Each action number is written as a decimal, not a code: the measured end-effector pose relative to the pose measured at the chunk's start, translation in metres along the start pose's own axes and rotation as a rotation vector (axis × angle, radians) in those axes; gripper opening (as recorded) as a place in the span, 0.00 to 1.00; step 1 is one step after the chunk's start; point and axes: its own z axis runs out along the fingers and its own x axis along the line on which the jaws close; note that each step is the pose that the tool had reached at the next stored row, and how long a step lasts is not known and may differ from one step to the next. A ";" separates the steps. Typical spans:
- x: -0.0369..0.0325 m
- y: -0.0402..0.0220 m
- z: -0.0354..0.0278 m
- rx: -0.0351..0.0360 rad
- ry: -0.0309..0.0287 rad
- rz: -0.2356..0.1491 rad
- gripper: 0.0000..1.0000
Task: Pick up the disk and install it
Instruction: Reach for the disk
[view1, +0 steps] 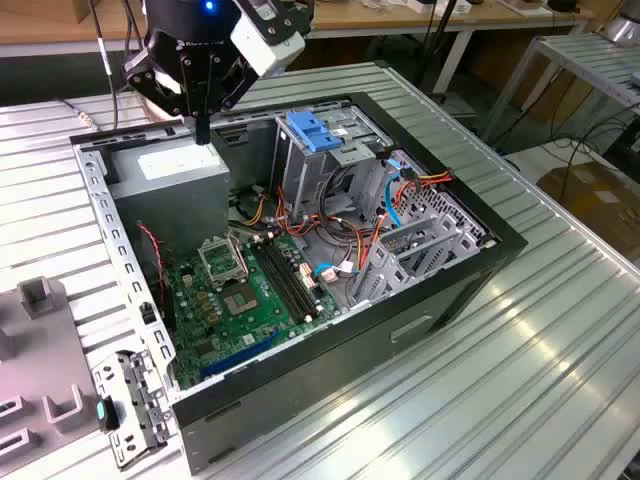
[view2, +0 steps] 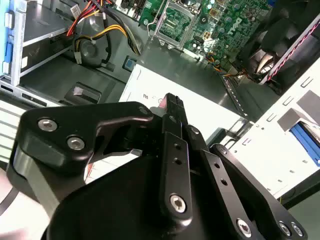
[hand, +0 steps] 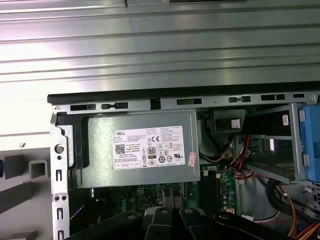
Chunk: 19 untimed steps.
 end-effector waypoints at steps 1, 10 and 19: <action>0.0000 0.0000 0.0000 0.0000 0.0000 0.000 0.11; 0.0022 -0.0001 0.0000 0.0000 0.0000 0.000 0.11; 0.0065 -0.0005 0.0003 0.0000 0.0003 0.000 0.11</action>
